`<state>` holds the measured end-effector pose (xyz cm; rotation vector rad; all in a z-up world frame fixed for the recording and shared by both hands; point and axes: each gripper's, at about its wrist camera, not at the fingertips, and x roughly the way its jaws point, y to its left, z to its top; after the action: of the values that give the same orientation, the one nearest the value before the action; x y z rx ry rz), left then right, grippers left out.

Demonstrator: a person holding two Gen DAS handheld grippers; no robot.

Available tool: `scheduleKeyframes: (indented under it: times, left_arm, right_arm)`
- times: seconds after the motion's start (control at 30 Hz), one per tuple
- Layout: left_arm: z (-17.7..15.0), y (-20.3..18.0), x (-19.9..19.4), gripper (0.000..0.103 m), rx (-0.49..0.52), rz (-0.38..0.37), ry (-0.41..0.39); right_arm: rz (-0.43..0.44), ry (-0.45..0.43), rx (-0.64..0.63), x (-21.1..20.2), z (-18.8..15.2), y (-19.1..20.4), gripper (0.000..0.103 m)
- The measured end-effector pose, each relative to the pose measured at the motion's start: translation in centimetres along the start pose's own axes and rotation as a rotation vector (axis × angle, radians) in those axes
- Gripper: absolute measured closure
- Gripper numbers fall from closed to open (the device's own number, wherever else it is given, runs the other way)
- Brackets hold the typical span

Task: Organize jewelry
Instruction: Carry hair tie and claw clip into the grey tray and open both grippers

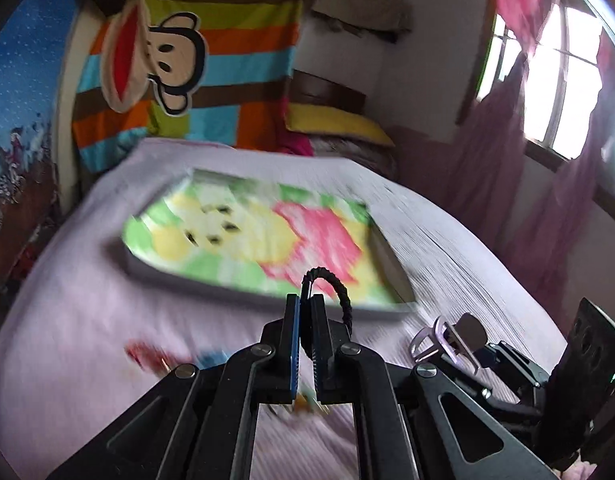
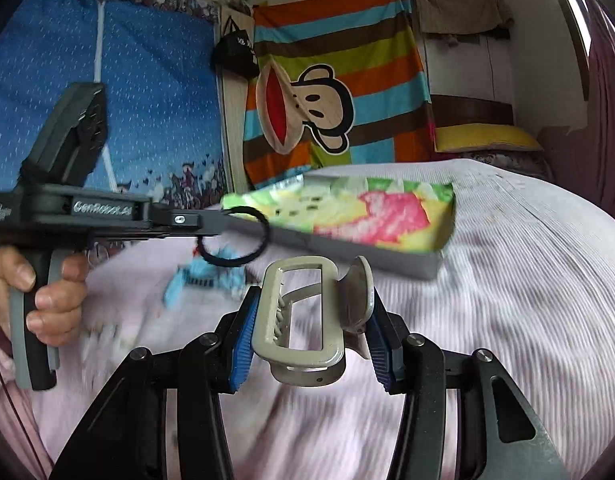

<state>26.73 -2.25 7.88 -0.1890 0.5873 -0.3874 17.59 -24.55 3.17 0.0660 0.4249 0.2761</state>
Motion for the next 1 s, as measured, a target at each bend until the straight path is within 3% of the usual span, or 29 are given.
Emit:
scheduleKeyframes:
  times: [0.27,0.57,0.77,1.0]
  left_arm:
    - [4.6,4.4,5.5,0.098,-0.025,0.101,0.0]
    - [4.3,7.8,10.8,0.097,-0.062,0.192,0.112]
    - [2.8,8.9,12.4,0.097,-0.076,0.212,0.185]
    - [2.3,8.9,11.3,0.096,-0.085,0.186,0.145]
  right_arm:
    - [0.014,0.021,0.101,10.7,6.8,-1.7,0.059]
    - [-0.001,0.17,0.089,20.3,7.2,-0.1,0.059]
    - [-0.011,0.253,0.09,22.8,5.8,-0.5,0.059]
    - [0.0,0.278,0.116,23.2,5.0,-1.2,0.058]
